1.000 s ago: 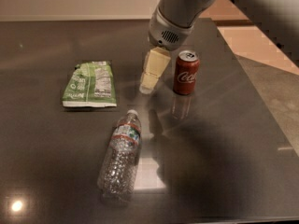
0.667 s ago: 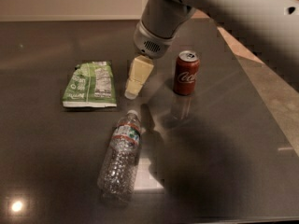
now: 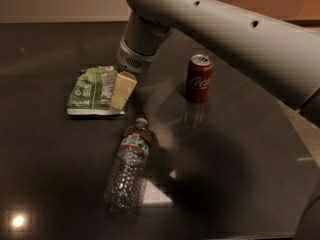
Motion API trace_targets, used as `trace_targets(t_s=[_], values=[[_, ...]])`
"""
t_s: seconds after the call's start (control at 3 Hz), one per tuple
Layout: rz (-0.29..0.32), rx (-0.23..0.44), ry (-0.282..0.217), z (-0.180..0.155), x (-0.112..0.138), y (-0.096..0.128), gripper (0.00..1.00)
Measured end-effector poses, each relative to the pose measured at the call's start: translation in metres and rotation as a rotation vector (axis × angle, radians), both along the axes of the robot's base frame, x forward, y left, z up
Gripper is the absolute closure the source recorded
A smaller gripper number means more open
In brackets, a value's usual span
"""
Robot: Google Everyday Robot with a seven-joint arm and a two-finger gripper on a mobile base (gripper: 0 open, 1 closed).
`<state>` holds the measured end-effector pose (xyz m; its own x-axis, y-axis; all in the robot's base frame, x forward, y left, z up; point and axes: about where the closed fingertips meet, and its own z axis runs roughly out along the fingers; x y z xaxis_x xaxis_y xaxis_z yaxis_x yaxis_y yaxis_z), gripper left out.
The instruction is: Pick green jalapeno chip bag
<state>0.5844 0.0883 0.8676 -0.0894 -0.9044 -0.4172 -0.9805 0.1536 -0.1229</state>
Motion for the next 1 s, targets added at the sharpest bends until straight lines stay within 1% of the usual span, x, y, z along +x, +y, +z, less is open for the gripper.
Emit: trace_targets(t_s=[0.67, 1.0], values=[[0.024, -0.002, 0.055, -0.022, 0.008, 0.046, 0.0], [0.036, -0.017, 0.06, -0.029, 0.01, 0.059, 0.0]])
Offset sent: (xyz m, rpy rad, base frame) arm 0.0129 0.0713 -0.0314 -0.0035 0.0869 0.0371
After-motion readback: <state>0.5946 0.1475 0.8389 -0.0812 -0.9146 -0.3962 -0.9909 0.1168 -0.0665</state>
